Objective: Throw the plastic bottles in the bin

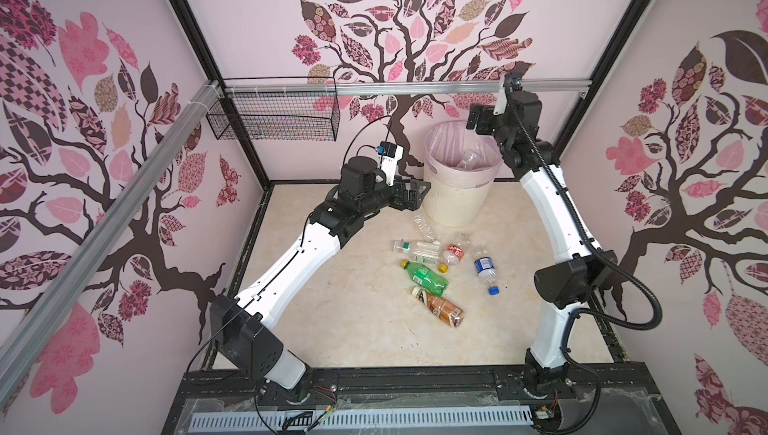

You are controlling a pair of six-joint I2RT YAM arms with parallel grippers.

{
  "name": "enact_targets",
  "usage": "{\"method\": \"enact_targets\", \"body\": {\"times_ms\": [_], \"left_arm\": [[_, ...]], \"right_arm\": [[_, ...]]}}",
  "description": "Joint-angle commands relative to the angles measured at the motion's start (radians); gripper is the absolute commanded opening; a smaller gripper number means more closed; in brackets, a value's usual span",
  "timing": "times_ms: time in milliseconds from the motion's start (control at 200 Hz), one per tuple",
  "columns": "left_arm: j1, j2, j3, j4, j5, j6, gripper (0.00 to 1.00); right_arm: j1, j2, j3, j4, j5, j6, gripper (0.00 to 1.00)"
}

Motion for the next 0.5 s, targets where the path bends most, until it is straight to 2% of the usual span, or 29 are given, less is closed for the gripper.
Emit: {"method": "enact_targets", "body": {"times_ms": [0,265,495], "left_arm": [[-0.004,-0.023,-0.027,-0.020,-0.017,-0.016,0.98],[-0.005,-0.001,-0.027,-0.116,-0.072,-0.033,0.98],[-0.004,0.008,-0.064,-0.151,-0.100,-0.075,0.98]], "right_arm": [[-0.001,-0.073,0.030,0.025,-0.015,0.020,0.99],[0.001,-0.160,-0.127,0.050,-0.054,0.049,0.99],[0.016,-0.314,-0.447,0.155,-0.070,0.081,1.00]]}}
